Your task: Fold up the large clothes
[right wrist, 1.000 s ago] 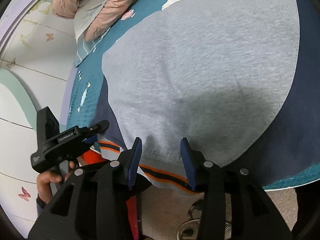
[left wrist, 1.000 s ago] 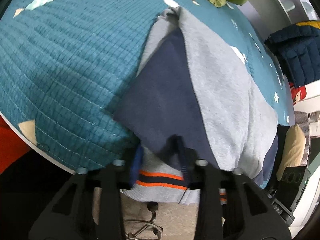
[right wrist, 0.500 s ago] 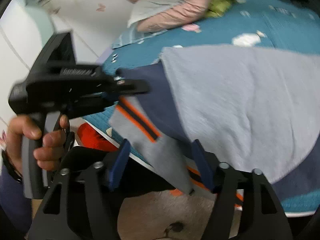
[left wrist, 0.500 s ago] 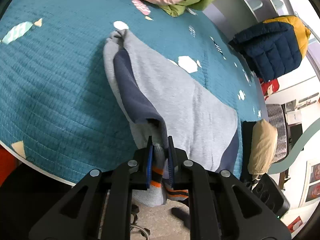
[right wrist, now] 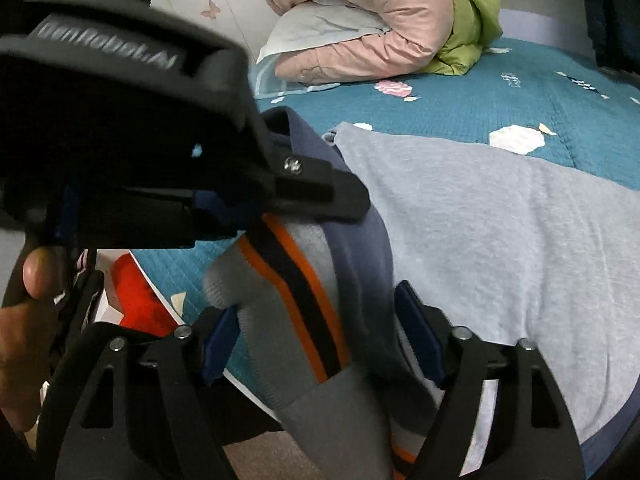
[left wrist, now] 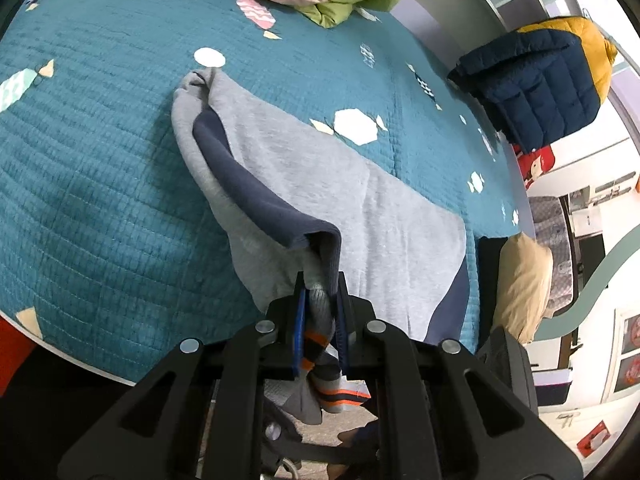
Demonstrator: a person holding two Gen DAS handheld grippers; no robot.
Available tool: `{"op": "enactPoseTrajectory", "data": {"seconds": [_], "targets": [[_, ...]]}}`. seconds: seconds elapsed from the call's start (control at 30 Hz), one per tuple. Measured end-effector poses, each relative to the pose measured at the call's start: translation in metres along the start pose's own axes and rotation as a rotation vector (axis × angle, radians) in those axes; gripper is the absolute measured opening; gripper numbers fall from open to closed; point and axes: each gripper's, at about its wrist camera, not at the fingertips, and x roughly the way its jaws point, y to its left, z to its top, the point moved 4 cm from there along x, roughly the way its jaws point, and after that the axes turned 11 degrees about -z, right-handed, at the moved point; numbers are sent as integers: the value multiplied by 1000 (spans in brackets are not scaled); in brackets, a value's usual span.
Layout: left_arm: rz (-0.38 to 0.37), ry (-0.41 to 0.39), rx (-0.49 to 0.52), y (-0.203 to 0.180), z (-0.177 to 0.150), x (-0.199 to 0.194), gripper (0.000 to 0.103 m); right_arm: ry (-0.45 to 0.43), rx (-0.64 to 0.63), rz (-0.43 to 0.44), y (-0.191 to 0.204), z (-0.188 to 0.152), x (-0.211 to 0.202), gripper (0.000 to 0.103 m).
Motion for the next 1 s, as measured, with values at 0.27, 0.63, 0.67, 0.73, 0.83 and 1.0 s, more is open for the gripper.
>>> {"op": "enactPoseTrajectory", "data": {"seconds": [0.27,0.63,0.67,0.73,0.83,1.0], "targets": [[-86,12,67,-36,-1,5,31,13,188,-5,-49,9,-16,22],[-39,-84,223,-97,-3,5,71,-130,543,-28,-164,13,-109,20],[-7,-81,231,-98,-5,13,74,-135,581,-35,-175,7,-116,20],[17,-57,239,-98,-8,28,75,-127,657,-70,-205,-9,-126,20],[54,11,240,-93,-16,66,75,-86,771,-96,-237,-40,-123,20],[131,154,225,-76,-38,129,75,56,932,-77,-265,-91,-96,32]]}}
